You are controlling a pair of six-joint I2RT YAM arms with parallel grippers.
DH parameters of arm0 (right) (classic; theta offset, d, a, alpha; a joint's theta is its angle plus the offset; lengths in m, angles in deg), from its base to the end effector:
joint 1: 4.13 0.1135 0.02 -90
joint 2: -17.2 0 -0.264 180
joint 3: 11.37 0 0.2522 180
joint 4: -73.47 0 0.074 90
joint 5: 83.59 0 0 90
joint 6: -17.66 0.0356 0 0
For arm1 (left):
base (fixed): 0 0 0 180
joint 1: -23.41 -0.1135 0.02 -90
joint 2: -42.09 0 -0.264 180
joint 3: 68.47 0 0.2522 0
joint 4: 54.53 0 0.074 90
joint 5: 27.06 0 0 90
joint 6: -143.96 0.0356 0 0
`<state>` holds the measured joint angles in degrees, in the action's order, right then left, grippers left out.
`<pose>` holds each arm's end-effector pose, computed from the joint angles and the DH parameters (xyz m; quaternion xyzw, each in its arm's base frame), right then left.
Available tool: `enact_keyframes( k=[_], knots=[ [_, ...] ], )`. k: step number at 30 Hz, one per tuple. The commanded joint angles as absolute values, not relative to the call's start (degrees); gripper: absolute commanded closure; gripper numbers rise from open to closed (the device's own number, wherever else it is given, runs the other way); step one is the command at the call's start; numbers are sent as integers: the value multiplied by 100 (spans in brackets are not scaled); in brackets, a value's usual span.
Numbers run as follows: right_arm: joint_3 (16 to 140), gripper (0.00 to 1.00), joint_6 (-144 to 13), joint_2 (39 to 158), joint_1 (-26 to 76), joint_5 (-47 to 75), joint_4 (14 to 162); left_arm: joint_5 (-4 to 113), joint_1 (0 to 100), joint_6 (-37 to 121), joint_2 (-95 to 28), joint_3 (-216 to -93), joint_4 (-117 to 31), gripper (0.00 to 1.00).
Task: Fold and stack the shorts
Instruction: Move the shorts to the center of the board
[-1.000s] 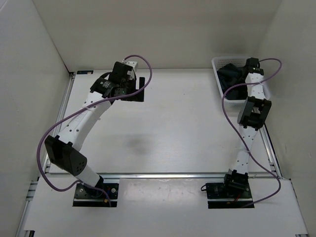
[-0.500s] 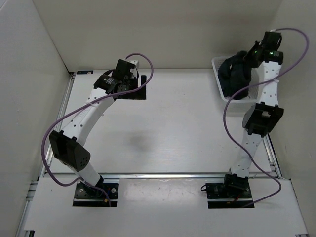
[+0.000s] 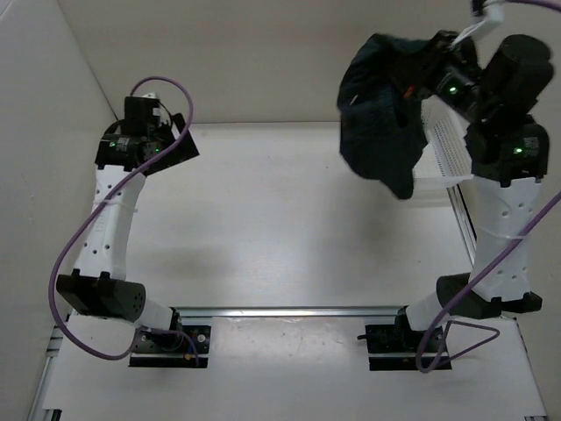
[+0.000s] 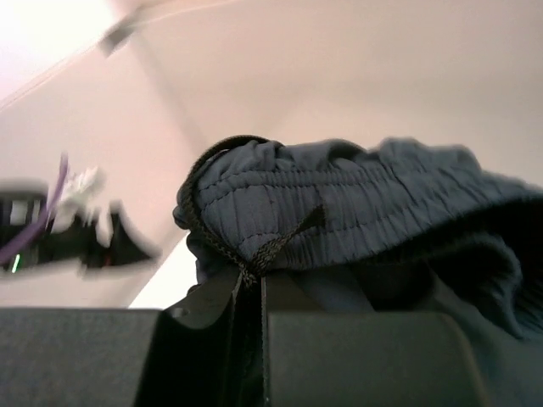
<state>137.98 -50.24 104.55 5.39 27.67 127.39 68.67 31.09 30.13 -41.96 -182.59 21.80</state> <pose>0.2270 0.0512 0.6150 -0.0679 0.6557 0.3186 0.6812 0.2844 -0.0348 0.4234 -0.1486 0.9151 -0.0564 0.3707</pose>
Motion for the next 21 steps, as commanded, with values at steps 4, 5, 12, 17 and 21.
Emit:
enact_keyframes(
  k=[4,5,12,17,21],
  knots=[
    [11214,62,-5108,10439,1801,2294,12634,6032,2534,2927,-3666,-18516,2260,1],
    [11043,30,-5107,10726,1802,2294,12704,5934,2474,2927,-3666,-18515,2182,1],
    [11290,1,-4915,11285,1468,1962,13551,5591,2797,3173,-3727,-18068,2260,1],
    [9464,34,-4861,10448,1678,1828,13188,4986,3131,2885,-3332,-16289,1708,17],
    [8391,39,-4686,10333,2205,1889,12969,4607,3667,2207,-3033,-14677,890,20]
  ],
)
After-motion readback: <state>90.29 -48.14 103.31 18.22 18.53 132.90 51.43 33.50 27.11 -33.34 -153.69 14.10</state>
